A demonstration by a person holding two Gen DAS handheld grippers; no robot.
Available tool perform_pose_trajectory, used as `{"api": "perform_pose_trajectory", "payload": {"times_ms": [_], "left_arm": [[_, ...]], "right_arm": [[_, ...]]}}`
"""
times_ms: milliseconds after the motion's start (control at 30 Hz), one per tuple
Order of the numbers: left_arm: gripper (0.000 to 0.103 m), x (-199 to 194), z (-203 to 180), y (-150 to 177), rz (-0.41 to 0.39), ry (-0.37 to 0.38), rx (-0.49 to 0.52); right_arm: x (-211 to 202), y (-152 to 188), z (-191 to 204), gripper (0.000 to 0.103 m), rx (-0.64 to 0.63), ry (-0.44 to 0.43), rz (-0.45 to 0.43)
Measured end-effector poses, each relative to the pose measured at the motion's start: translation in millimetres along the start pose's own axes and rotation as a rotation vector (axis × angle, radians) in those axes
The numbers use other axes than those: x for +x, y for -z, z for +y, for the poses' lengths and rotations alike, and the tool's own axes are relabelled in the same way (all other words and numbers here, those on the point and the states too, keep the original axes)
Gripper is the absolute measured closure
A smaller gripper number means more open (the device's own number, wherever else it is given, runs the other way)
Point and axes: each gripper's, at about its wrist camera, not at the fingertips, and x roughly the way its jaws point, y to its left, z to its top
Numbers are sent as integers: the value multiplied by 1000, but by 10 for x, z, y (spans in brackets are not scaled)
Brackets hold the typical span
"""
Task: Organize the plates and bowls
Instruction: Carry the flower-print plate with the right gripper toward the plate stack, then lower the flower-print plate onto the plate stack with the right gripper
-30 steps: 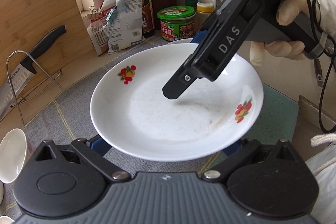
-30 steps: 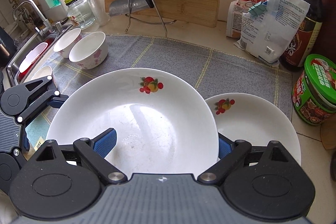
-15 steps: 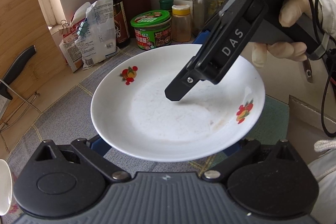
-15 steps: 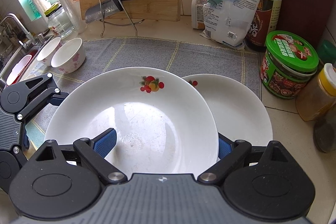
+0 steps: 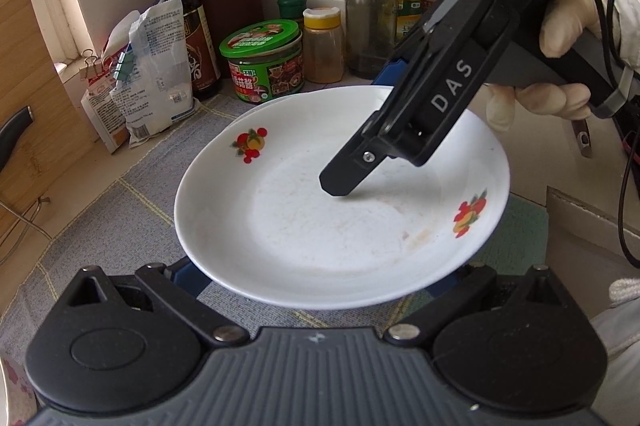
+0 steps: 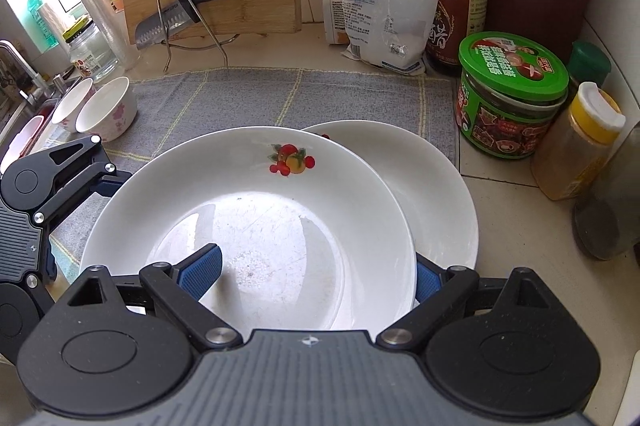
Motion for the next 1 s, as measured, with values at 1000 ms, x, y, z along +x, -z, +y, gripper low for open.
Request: {"api": "perform_pose_trajectory", "payload": {"times_ms": [1000], "left_arm": [[1,237,3,-123,38,26,13]], "right_arm": [[106,16,-213,5,38,-3,23]]}}
